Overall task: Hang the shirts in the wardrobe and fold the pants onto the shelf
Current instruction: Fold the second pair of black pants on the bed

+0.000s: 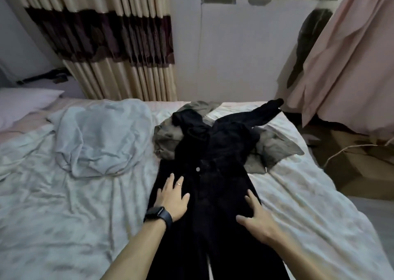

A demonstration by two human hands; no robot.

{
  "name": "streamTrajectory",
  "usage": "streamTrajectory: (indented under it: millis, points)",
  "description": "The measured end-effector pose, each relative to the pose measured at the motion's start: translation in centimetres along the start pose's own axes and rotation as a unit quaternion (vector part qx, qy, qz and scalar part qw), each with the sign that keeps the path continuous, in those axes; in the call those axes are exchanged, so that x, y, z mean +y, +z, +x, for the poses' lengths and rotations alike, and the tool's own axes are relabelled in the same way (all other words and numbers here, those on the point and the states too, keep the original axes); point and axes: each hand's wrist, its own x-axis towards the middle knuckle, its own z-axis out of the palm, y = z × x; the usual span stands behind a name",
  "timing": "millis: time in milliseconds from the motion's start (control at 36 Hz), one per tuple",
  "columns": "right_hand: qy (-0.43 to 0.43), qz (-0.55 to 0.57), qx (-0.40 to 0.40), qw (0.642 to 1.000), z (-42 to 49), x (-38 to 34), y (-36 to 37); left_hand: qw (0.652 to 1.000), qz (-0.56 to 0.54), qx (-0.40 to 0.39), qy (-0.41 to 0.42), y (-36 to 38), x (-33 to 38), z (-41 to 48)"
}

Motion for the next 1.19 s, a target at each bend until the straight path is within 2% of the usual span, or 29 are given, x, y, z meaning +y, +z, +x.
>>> streamTrajectory:
  millis: [83, 250, 333, 417, 472, 611, 722, 778, 861, 917, 972, 1028, 1111, 1139, 1194]
  points:
    - [-0.034, -0.080, 0.036, 0.996, 1.1, 2.8, 3.3, 0.998, 0.059, -0.032, 0.019, 5.7, -1.3, 0.3]
    - [-0.144, -0.178, 0.112, 0.967, 5.7, 2.2, 5.7, 0.997, 0.063, -0.030, 0.014, 10.1, -1.6, 3.7]
    - [-0.154, -0.272, 0.067, 0.948, 8.8, 2.2, 6.2, 0.992, 0.112, -0.052, 0.000, 11.9, -2.3, 4.3]
    - [-0.100, -0.375, -0.031, 0.921, 11.2, 4.1, 7.3, 0.986, 0.162, -0.038, -0.016, 13.2, -3.7, 4.4]
    - [-0.091, -0.396, -0.042, 0.913, 11.5, 5.9, 8.0, 0.981, 0.191, -0.031, -0.021, 14.0, -3.9, 4.2]
    - [-0.125, -0.390, 0.000, 0.912, 9.2, 8.1, 8.4, 0.978, 0.200, -0.023, -0.051, 14.2, -3.9, 4.0]
    - [-0.088, -0.352, 0.018, 0.932, 2.0, 12.2, 7.1, 0.988, 0.090, -0.042, -0.117, 14.2, -3.1, 0.0]
    - [-0.065, -0.297, 0.078, 0.949, -2.9, 14.1, 6.7, 0.992, 0.030, 0.002, -0.119, 14.7, -2.2, -3.4]
    - [-0.013, -0.147, 0.196, 0.969, -10.1, 16.2, 6.2, 0.990, 0.026, 0.122, -0.065, 15.8, 0.0, -10.4]
    - [0.054, -0.103, 0.216, 0.969, -14.4, 17.2, 6.0, 0.989, 0.042, 0.135, -0.041, 16.9, 1.5, -16.2]
    - [0.110, -0.083, 0.195, 0.971, -16.5, 17.5, 5.7, 0.993, 0.041, 0.092, -0.063, 18.7, 2.6, -20.5]
    - [0.164, -0.102, 0.124, 0.973, -18.4, 17.6, 5.4, 0.991, 0.009, -0.008, -0.137, 20.5, 3.8, -24.4]
    - [0.170, -0.135, 0.075, 0.973, -20.1, 18.9, 4.5, 0.954, -0.096, -0.162, -0.235, 22.8, 4.5, -27.7]
    - [0.164, -0.130, 0.082, 0.974, -20.6, 19.5, 4.1, 0.946, -0.112, -0.176, -0.248, 23.2, 4.7, -28.4]
    - [0.158, -0.089, 0.109, 0.977, -21.8, 20.7, 2.9, 0.950, -0.118, -0.139, -0.252, 23.4, 5.0, -29.8]
